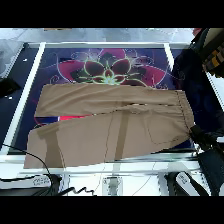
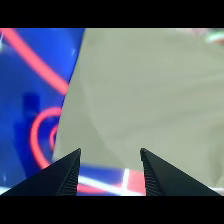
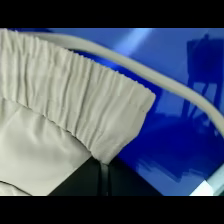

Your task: Fold the clothes and pants, and hang the long-sleeved shirts on hangers.

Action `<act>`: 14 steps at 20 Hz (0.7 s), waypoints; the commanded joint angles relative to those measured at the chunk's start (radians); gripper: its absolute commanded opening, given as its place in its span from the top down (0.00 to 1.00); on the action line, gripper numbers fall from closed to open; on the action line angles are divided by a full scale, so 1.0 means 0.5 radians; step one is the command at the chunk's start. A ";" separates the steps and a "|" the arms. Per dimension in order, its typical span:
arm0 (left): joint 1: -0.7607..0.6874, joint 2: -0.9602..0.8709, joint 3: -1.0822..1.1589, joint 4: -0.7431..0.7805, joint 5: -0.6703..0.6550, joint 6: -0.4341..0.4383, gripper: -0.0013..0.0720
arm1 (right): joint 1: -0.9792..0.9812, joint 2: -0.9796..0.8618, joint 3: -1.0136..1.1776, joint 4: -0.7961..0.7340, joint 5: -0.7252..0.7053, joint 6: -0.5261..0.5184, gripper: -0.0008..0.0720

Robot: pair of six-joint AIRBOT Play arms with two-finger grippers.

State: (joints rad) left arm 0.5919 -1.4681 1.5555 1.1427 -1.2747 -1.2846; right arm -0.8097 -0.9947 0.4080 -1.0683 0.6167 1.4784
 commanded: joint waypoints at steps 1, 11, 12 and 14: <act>0.154 0.115 -0.169 0.002 -0.110 -0.130 0.43 | 0.000 0.031 -0.014 0.032 -0.092 -0.017 0.96; 0.453 0.536 -0.888 0.789 -0.595 -0.699 0.07 | 0.000 0.061 -0.011 0.035 -0.042 -0.015 0.96; 0.452 0.536 -0.975 0.795 -0.588 -0.651 0.07 | 0.000 0.062 -0.011 0.036 -0.027 -0.015 0.96; 0.453 0.536 -1.147 0.794 -0.555 -0.498 0.07 | 0.000 0.061 -0.011 0.035 -0.005 -0.015 0.96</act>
State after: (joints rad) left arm 0.8101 -1.2087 1.0958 1.4818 -1.5238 -1.5856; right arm -0.8097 -0.9649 0.4026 -1.0515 0.5945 1.4704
